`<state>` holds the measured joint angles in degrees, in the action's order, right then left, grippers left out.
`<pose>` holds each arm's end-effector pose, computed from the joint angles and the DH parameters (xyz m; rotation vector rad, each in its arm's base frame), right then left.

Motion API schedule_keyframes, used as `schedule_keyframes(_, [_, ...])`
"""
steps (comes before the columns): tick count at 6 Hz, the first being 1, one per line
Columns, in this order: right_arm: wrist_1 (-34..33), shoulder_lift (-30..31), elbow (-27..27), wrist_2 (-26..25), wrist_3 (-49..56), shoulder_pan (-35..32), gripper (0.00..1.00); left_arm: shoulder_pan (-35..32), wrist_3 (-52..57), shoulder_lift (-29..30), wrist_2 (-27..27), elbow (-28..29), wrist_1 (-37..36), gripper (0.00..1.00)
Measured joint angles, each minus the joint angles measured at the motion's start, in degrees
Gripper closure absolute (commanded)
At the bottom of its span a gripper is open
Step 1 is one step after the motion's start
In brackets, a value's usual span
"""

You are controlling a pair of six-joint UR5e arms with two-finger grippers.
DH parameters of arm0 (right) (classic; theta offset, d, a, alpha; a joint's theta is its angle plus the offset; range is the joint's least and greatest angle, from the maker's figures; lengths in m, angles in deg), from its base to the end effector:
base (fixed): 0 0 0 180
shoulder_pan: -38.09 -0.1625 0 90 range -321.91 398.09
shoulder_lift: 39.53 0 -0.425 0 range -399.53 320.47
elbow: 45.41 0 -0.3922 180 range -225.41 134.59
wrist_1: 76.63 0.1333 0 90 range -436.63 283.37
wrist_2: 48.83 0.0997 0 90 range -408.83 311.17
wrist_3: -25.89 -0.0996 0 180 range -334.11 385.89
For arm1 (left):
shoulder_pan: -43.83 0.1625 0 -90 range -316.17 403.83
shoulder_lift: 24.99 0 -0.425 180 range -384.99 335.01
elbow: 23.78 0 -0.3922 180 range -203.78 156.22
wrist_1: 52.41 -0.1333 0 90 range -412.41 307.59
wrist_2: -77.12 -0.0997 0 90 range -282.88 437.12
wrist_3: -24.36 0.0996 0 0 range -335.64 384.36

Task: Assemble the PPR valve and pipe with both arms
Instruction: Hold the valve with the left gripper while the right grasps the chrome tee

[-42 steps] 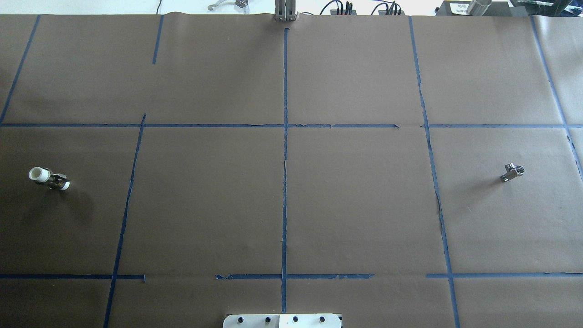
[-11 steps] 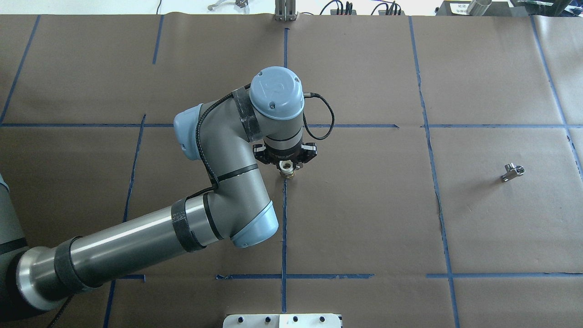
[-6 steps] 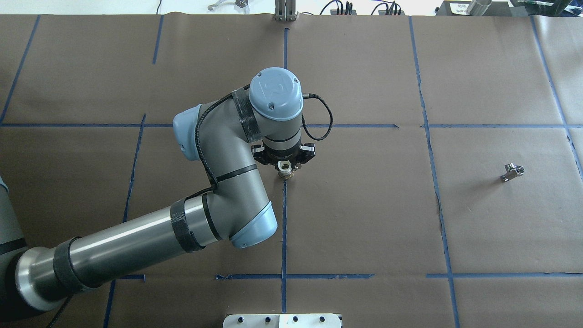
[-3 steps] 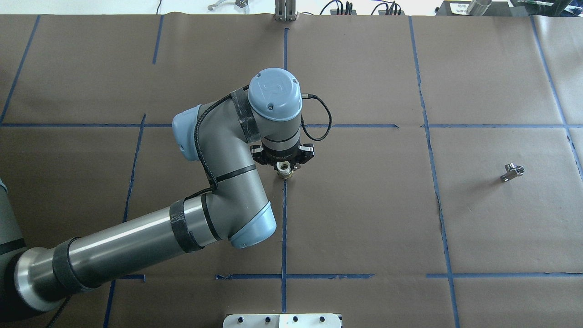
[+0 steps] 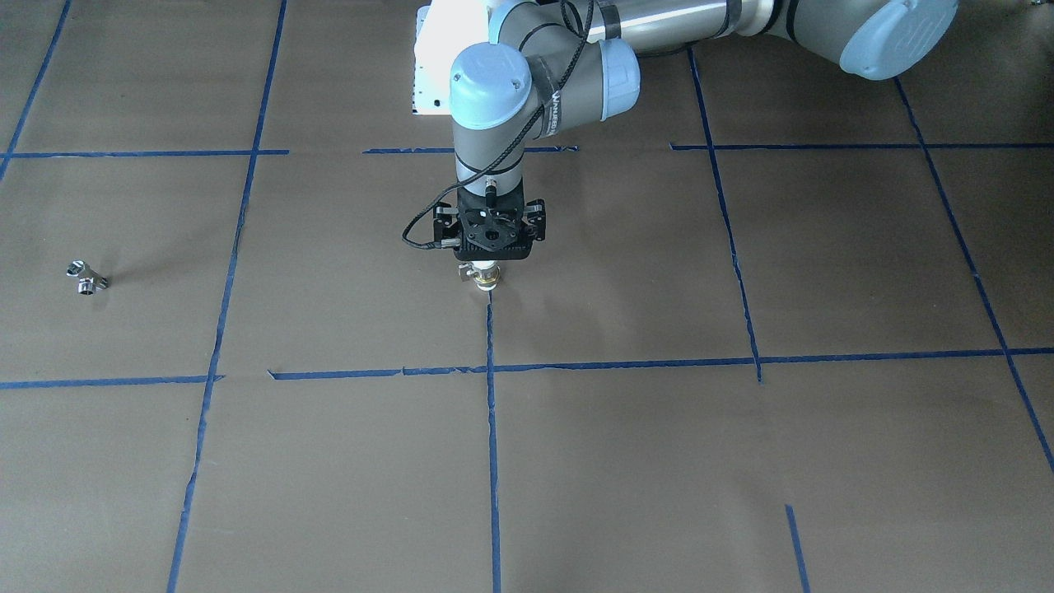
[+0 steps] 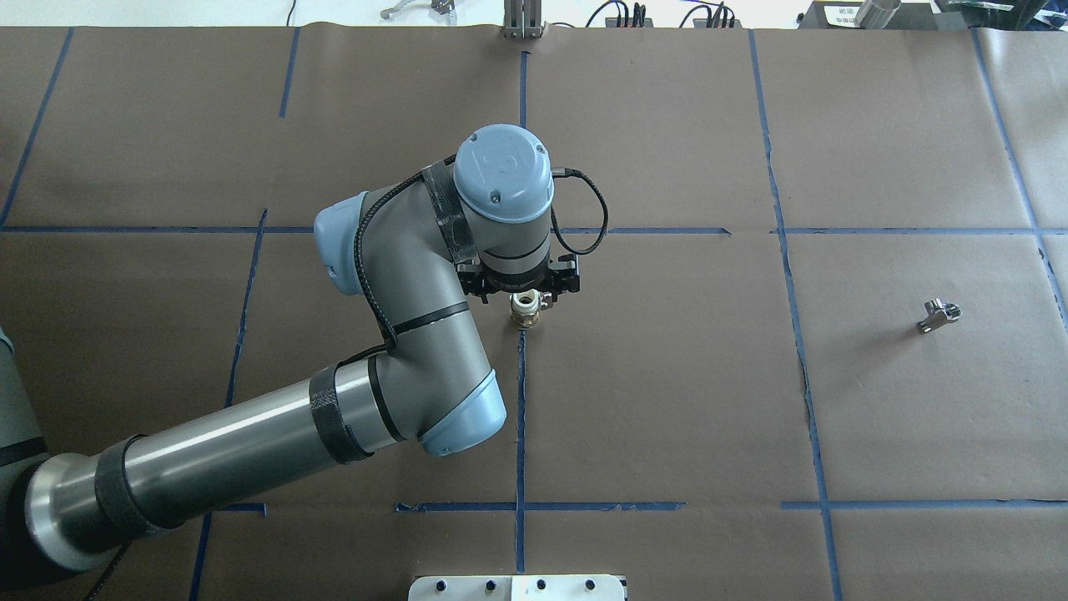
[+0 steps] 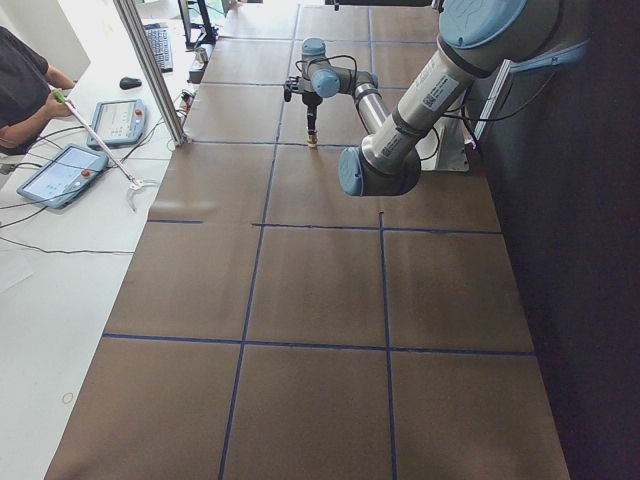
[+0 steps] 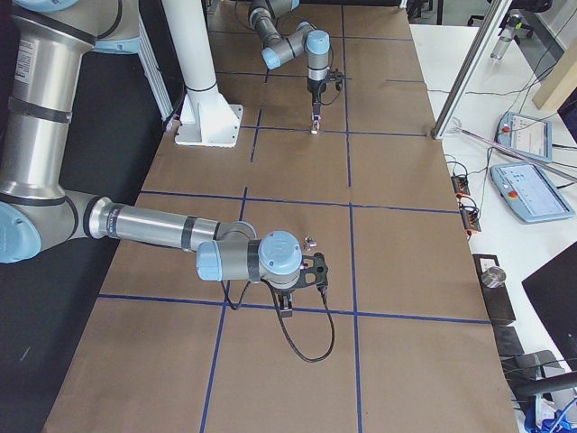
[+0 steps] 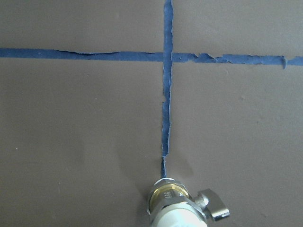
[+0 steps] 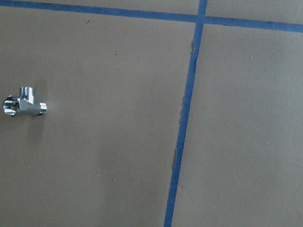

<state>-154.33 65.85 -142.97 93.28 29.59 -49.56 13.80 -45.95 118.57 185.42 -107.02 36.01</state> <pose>0.0391 -0.3819 0.6788 0.0835 -0.9088 -0.1337 0.5963 -0.4625 0.1249 0.0543 0.8366 -0.0438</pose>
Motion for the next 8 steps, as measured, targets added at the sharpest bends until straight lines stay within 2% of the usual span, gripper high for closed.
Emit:
schedule_keyframes(2, [1.6, -0.1, -0.1, 0.5, -4.4, 3.2, 0.00, -0.1, -0.1, -2.5, 0.1, -5.6, 0.0, 0.04])
schedule_keyframes(4, [15.2, -0.3, -0.2, -0.8, -23.7, 10.1, 0.00, -0.3, -0.1, -7.1, 0.1, -13.2, 0.0, 0.04])
schedule_keyframes(6, [24.8, -0.8, -0.3, -6.7, -38.6, 19.2, 0.00, -0.4, -0.1, -8.6, 0.2, -15.3, 0.1, 0.04])
schedule_keyframes(8, [27.6, -3.6, 0.1, -10.2, -45.1, 24.4, 0.01, -0.4, -0.1, -8.7, 0.2, -15.6, 0.2, 0.04])
